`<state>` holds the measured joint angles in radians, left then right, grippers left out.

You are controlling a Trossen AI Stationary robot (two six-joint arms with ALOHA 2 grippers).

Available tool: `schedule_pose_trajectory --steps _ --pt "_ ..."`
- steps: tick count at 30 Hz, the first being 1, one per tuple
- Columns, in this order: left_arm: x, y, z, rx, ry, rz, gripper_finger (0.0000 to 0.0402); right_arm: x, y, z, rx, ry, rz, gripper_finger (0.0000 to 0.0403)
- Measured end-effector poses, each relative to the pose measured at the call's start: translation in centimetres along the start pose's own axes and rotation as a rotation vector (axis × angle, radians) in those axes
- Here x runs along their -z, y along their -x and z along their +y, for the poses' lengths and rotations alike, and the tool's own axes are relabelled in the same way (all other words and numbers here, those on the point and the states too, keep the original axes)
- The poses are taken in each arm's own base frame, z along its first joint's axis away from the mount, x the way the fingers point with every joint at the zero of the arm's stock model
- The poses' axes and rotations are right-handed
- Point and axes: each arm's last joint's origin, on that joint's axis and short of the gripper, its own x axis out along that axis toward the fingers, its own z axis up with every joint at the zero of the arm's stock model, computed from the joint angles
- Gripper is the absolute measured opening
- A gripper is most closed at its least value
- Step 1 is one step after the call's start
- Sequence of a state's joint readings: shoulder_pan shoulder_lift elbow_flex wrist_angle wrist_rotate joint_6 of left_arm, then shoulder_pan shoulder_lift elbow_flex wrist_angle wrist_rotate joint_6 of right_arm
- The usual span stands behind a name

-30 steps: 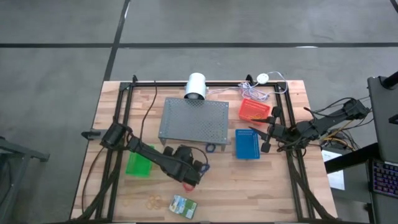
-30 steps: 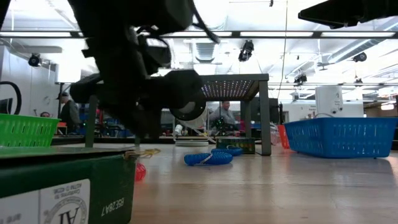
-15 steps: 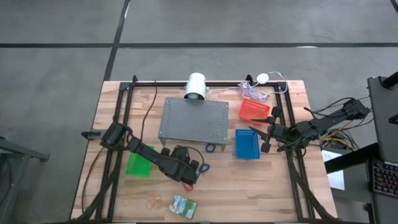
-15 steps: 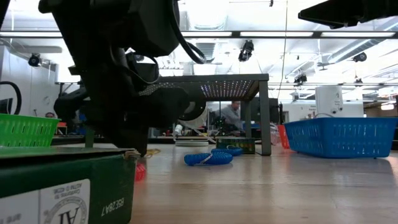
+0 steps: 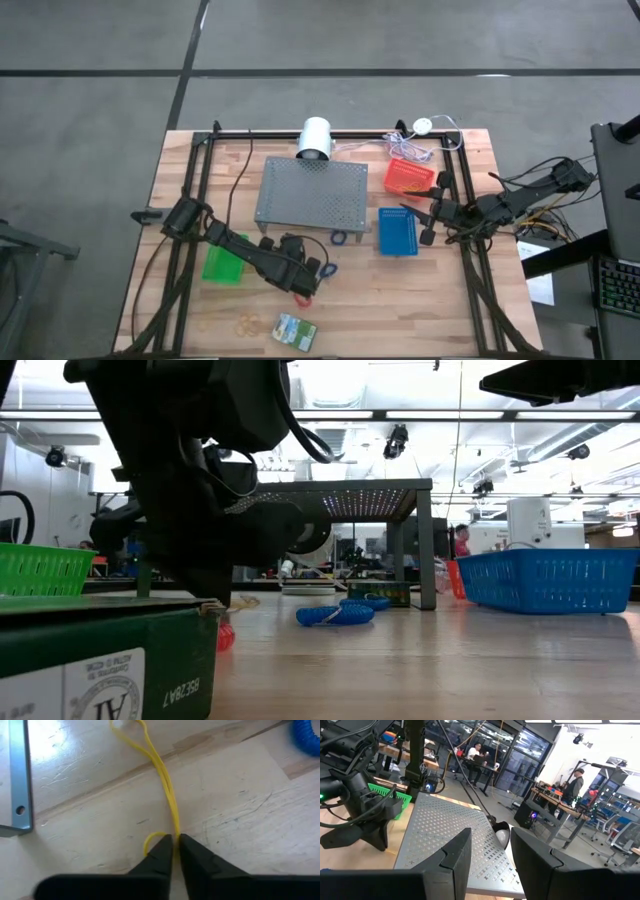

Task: Pick & Place Office Desk Supplies
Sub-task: Put the yellow rubber band into the orange bin

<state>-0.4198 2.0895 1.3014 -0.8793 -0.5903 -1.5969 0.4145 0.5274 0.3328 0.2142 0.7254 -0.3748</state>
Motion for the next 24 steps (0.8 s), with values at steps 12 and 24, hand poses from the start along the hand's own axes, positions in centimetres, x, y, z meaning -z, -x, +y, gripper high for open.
schedule_pose_trajectory --steps 12,24 --pt "-0.1 0.1 -0.1 0.002 -0.001 -0.011 0.0004 0.0 0.0 0.0 0.000 0.000 0.000 0.0134" --pt "-1.3 3.4 0.0 0.102 -0.018 -0.094 0.0003 0.0 0.0 0.0 0.000 0.000 0.000 0.0134"
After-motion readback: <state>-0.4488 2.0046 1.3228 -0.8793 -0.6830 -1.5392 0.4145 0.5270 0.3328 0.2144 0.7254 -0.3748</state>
